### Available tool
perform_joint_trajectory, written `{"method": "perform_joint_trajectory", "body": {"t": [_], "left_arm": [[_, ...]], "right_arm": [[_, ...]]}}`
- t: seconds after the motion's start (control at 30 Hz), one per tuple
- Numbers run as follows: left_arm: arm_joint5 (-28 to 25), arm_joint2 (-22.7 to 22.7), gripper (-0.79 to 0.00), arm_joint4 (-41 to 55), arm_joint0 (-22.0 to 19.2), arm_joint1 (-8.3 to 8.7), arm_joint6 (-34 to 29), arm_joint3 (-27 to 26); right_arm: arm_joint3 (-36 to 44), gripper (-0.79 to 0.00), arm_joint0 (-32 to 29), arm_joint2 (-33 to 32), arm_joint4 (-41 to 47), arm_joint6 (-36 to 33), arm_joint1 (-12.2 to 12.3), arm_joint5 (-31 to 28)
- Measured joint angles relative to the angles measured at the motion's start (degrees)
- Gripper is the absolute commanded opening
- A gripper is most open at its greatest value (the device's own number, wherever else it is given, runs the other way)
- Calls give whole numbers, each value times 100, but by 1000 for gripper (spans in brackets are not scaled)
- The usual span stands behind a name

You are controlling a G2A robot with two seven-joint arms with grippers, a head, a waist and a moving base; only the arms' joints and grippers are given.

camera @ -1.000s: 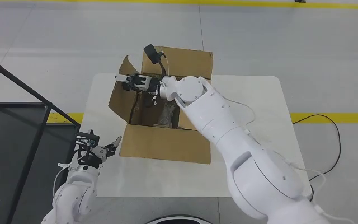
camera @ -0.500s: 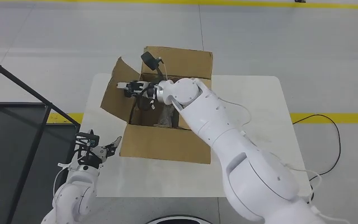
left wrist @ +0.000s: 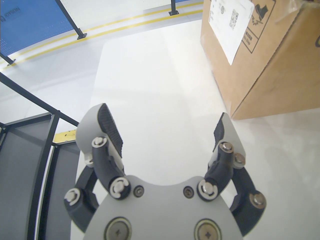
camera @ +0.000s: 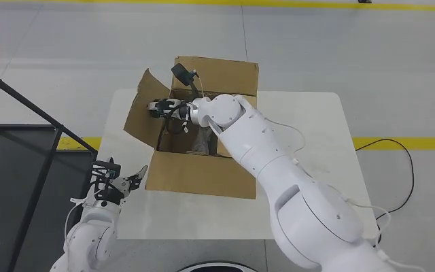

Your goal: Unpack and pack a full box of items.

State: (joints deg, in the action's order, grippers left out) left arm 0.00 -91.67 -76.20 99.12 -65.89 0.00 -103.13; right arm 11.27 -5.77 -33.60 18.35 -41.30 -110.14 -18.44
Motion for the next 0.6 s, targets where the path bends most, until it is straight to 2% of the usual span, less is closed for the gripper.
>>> {"method": "perform_joint_trajectory", "body": {"t": [0.4, 0.6], "left_arm": [[0, 0, 0, 0, 0, 0, 0, 0], [0, 0, 0, 0, 0, 0, 0, 0]], "right_arm": [[56, -785, -46, 22, -78, 76, 5, 45], [496, -785, -112, 156, -678, 480, 21, 891]]}}
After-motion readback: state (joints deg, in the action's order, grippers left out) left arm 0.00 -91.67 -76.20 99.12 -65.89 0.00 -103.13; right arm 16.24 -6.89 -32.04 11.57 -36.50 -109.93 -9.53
